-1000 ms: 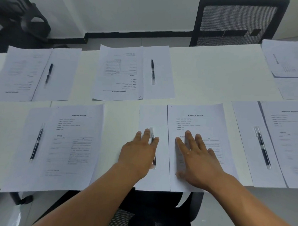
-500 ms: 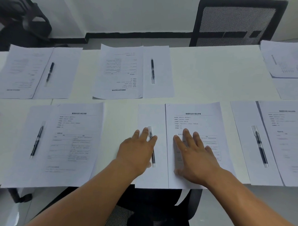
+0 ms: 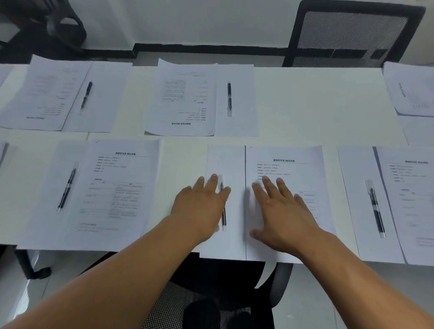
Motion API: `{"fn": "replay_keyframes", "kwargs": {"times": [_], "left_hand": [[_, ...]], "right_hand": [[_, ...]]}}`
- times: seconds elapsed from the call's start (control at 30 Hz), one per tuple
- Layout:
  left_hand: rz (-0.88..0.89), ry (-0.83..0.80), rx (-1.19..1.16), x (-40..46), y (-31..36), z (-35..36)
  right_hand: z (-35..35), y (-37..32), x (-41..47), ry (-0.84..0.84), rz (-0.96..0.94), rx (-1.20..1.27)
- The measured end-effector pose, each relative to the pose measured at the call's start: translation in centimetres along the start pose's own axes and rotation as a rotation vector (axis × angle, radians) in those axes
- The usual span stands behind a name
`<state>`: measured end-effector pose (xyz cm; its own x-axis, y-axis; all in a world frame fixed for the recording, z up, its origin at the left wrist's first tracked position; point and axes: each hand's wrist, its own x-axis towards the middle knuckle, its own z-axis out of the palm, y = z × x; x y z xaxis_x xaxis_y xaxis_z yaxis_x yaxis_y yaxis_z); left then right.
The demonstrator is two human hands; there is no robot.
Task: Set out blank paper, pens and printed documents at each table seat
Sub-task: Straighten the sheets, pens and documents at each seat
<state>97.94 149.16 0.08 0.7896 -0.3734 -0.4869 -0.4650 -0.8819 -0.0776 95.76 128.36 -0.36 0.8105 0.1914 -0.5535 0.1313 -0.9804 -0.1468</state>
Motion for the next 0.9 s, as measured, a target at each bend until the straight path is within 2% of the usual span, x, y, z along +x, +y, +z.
{"fn": "replay_keyframes", "kwargs": {"times": [0.33, 0.63, 0.9], "left_hand": [[-0.088, 0.094, -0.003, -4.8, -2.2, -5.6], [-0.322, 0.312, 0.053, -16.4, -5.8, -13.6], [-0.43, 0.422, 0.108, -26.5, -8.7, -18.4]], "right_hand": [[-6.4, -2.8, -3.0, 0.102, -0.065, -0.054], [-15.1, -10.7, -8.0, 0.344, -0.277, -0.142], [-21.3, -15.8, -14.4, 0.488, -0.352, -0.211]]}}
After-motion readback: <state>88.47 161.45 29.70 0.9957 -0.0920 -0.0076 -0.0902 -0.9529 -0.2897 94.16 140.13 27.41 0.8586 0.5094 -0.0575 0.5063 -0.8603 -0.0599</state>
